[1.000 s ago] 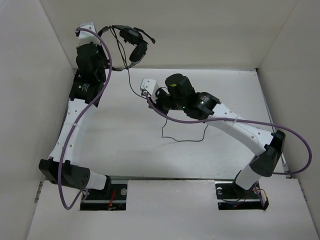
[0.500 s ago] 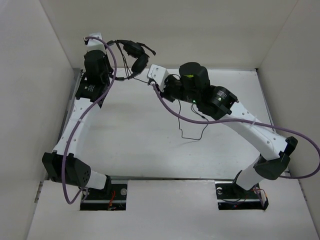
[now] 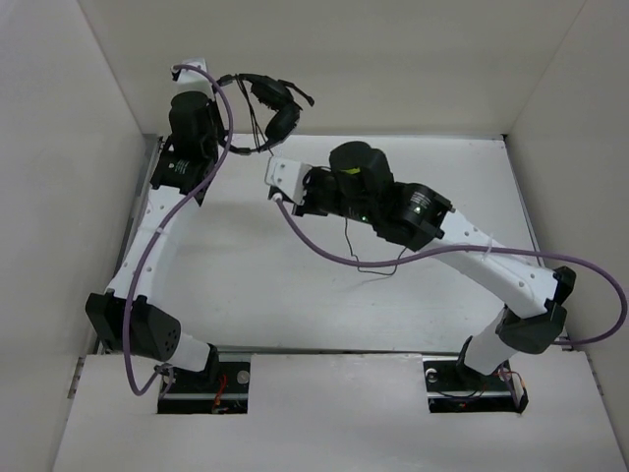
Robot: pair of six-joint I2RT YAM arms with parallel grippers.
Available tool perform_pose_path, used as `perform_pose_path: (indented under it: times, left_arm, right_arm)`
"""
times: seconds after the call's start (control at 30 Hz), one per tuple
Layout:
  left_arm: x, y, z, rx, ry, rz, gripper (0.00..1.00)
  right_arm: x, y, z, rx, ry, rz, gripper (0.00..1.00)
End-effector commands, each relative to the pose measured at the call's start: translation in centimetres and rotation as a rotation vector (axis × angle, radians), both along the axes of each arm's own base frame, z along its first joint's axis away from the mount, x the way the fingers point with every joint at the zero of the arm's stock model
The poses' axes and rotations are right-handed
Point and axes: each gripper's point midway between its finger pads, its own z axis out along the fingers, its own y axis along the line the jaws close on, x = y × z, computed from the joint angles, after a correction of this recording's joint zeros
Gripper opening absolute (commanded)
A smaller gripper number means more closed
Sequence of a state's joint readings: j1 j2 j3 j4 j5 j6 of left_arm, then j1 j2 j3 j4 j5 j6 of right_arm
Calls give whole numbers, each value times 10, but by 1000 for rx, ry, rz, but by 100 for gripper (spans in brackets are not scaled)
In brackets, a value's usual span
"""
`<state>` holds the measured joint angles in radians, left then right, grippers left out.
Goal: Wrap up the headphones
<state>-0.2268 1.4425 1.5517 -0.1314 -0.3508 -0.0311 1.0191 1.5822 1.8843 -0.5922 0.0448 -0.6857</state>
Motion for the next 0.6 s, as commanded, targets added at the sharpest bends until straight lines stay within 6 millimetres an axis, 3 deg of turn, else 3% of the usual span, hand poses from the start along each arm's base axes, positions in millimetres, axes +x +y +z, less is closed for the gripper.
perform_pose_path:
  times: [0.0, 0.17, 0.33, 0.57]
  left_arm:
    - [2, 3, 67, -80, -189, 17, 0]
    - [5, 4, 70, -85, -196, 20, 0]
    - [4, 4, 70, -93, -197, 22, 0]
    - [-4, -5, 89, -140, -225, -4, 0]
  right_arm:
    - [-26, 27, 1, 4, -5, 86, 0]
    - [-50, 51, -13, -29, 5, 156, 0]
    - [-54, 58, -19, -38, 17, 171, 0]
    - [-53, 65, -38, -60, 47, 183, 0]
